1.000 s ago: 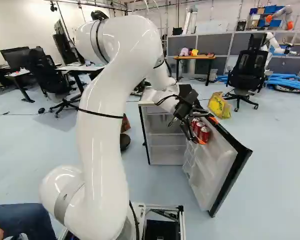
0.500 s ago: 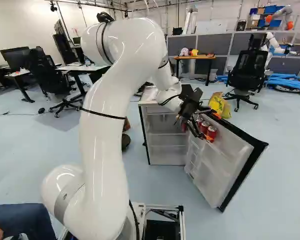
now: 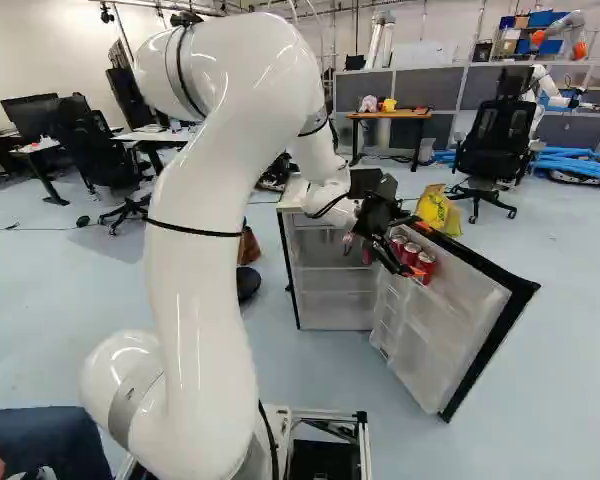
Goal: Grab a drink from the fridge
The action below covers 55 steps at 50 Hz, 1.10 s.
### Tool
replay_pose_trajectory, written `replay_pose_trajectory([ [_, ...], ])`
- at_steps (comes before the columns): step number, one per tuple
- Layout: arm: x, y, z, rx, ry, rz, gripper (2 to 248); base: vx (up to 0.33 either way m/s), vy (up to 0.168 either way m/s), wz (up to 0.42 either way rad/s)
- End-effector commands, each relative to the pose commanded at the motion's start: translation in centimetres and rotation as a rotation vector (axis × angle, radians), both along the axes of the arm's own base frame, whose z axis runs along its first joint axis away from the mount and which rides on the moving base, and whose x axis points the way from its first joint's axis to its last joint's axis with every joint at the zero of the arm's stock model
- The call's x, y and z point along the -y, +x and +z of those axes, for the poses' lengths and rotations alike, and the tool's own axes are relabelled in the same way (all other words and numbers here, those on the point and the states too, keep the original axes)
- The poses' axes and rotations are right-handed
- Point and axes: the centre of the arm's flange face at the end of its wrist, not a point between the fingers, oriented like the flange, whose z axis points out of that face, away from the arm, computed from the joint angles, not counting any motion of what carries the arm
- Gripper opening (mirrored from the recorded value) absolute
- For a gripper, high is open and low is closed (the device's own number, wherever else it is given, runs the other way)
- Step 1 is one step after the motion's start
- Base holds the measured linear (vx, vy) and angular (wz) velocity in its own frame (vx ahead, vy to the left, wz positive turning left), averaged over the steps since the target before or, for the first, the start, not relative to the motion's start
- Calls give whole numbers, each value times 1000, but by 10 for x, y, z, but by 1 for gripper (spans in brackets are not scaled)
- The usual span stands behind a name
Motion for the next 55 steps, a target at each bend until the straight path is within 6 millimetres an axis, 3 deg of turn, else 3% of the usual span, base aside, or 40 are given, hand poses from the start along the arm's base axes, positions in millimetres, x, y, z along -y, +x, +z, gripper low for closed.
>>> replay_pose_trajectory([
  [55, -82, -64, 12, -167, -43, 662, 247, 0, 0, 0],
])
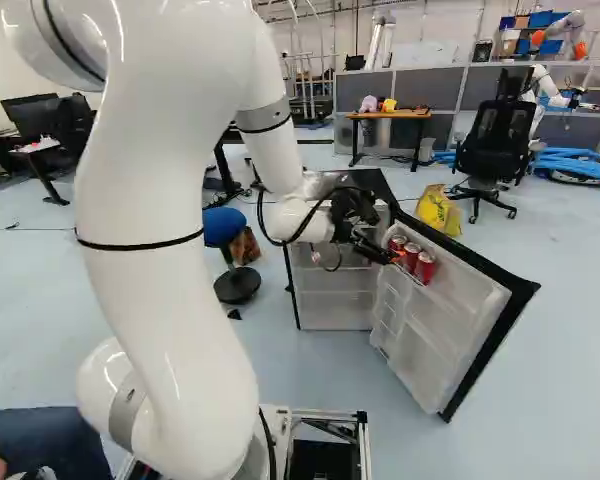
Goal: Grab a drink from the fridge
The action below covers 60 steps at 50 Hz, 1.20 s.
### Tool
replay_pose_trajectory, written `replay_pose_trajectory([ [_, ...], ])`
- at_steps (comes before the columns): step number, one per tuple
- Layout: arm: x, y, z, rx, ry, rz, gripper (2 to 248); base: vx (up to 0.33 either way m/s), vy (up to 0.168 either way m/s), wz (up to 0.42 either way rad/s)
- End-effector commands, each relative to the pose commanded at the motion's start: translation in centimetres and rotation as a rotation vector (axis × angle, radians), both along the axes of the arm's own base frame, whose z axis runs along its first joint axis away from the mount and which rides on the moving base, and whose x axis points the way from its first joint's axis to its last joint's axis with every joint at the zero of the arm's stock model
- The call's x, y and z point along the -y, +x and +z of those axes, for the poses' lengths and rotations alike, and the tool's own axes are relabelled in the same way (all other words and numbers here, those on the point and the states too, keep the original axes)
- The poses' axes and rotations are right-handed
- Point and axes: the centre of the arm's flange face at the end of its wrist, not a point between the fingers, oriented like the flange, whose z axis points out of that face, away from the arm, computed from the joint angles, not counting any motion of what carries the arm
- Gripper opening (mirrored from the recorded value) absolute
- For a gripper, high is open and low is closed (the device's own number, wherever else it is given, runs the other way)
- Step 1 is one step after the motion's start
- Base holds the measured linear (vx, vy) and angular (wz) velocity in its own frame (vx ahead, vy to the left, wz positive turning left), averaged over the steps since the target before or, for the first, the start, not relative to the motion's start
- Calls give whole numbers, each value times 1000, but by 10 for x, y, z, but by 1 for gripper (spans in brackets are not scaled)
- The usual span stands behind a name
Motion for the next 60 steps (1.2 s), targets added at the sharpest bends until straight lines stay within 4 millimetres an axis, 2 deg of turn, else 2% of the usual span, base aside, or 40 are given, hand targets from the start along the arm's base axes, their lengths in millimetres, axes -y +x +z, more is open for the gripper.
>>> replay_pose_trajectory([
  [39, -70, -47, 3, -107, -38, 488, 247, 0, 0, 0],
  [60, -85, -40, -11, -180, -60, 710, 247, 0, 0, 0],
])
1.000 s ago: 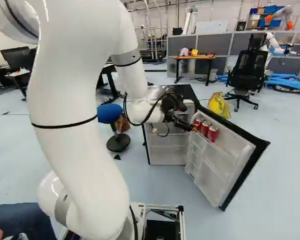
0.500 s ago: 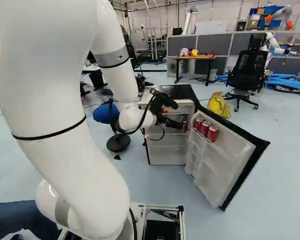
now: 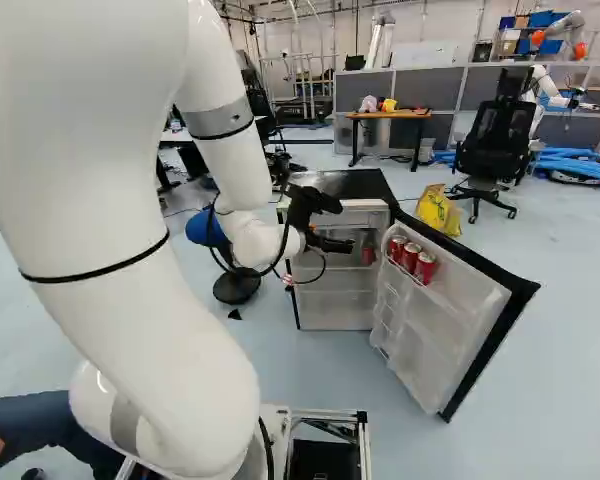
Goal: Grab a drink from the fridge
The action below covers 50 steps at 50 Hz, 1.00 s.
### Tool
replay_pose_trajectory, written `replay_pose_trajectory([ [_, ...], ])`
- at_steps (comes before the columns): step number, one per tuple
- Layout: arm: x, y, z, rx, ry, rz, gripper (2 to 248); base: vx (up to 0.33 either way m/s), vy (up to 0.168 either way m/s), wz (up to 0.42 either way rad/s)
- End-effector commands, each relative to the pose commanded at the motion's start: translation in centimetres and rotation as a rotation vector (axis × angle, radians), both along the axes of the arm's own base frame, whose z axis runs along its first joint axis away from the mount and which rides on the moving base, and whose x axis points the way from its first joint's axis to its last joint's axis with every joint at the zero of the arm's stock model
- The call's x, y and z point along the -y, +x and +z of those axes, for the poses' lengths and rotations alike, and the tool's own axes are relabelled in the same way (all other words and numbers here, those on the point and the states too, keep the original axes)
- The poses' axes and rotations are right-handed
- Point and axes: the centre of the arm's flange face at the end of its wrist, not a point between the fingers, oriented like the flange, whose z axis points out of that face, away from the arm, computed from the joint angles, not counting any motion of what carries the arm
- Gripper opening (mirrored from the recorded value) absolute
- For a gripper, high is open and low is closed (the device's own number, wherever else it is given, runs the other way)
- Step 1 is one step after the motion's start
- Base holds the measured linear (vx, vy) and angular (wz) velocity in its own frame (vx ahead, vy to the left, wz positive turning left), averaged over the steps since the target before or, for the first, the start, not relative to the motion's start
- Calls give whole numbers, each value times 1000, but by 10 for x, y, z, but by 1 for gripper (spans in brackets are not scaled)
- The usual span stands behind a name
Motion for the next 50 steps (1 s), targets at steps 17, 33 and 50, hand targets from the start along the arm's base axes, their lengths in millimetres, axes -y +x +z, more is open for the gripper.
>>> replay_pose_trajectory([
  [17, -3, 6, -18, -51, -3, 65, 247, 0, 0, 0],
  [33, -3, 10, -35, -89, 6, 65, 247, 0, 0, 0],
  [50, -2, 16, -53, -124, 11, 73, 247, 0, 0, 0],
])
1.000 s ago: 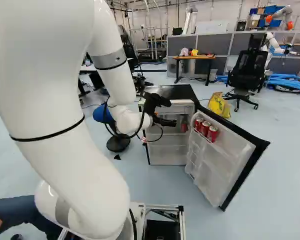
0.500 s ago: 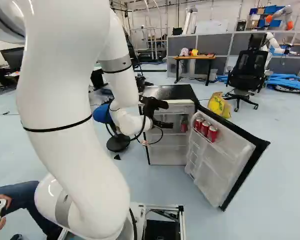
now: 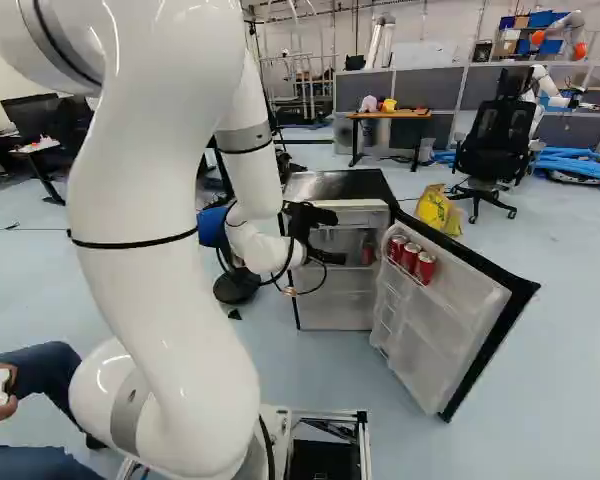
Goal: Grab a drink from the fridge
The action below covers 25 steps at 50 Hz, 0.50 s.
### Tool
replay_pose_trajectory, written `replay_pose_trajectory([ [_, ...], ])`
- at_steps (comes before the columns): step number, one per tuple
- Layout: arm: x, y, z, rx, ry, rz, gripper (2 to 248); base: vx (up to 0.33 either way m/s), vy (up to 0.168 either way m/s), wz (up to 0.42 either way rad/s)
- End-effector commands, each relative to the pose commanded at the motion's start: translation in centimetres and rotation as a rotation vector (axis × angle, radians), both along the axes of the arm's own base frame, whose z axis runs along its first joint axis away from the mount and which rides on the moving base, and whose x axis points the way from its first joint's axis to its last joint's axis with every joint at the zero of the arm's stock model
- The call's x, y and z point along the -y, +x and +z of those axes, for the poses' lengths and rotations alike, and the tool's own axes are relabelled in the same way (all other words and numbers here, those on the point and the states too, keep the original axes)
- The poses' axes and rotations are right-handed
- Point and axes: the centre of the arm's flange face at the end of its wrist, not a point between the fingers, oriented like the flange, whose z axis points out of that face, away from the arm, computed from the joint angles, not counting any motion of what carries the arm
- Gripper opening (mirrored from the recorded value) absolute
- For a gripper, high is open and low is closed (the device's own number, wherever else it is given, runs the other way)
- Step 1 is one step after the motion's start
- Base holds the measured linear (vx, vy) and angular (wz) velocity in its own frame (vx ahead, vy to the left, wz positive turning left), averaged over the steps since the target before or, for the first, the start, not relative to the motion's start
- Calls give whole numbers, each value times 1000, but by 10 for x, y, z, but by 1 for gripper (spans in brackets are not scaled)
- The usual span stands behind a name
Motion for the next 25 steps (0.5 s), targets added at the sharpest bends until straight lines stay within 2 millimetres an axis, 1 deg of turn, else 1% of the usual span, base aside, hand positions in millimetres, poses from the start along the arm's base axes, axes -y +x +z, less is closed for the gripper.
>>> replay_pose_trajectory([
  [25, 0, 17, -27, -26, -9, 102, 247, 0, 0, 0],
])
